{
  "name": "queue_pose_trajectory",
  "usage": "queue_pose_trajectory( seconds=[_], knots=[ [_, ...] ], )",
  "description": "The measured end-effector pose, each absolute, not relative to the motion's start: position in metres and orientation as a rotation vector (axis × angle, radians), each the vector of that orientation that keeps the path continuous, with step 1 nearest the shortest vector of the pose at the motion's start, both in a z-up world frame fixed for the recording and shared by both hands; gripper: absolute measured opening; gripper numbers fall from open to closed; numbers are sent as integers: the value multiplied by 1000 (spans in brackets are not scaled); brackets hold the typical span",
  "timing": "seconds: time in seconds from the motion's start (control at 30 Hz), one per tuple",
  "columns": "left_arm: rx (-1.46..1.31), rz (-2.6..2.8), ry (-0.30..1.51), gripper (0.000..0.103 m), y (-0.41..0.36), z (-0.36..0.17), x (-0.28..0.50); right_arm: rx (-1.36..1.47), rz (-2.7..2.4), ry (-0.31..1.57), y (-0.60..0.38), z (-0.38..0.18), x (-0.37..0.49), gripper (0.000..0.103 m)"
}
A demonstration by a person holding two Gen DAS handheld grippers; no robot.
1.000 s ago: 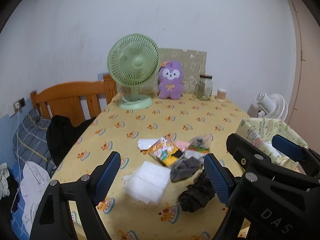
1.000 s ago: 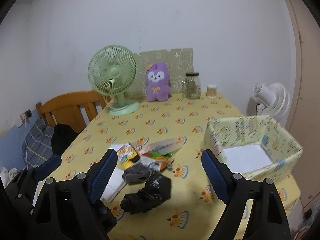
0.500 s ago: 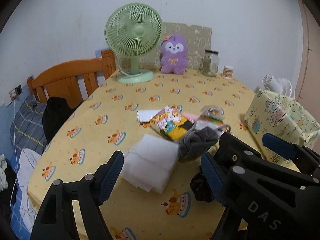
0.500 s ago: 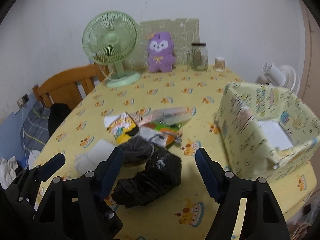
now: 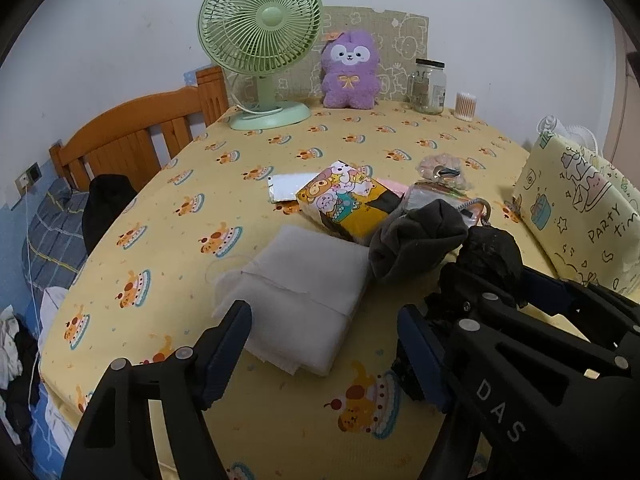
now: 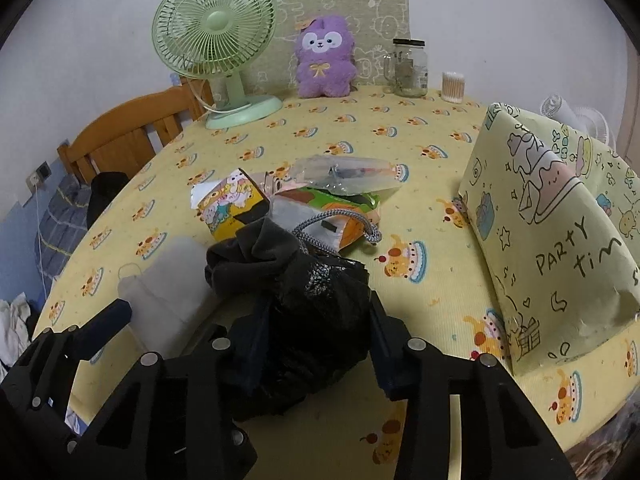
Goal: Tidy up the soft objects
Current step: 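Grasp the black plastic bag with the right tool while the left tool grasps the white cloth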
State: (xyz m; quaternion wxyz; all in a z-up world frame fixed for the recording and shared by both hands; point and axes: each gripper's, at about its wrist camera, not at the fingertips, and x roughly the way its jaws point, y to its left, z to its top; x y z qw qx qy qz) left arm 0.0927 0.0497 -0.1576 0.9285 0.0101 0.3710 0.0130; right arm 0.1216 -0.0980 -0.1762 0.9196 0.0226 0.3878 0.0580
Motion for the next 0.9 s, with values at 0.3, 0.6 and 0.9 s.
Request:
queue_pose_trajectory(
  seconds=[0.3, 0.6, 0.9],
  knots=[
    [14, -1, 741, 90, 61, -149, 106, 60, 90, 755, -103, -161, 125, 43],
    [52, -19, 781, 90, 62, -152, 125, 37, 70, 753, -100, -158, 134, 43],
    [69, -10, 838, 75, 65, -168, 137, 20, 59, 780, -96, -166, 142, 43]
  ],
)
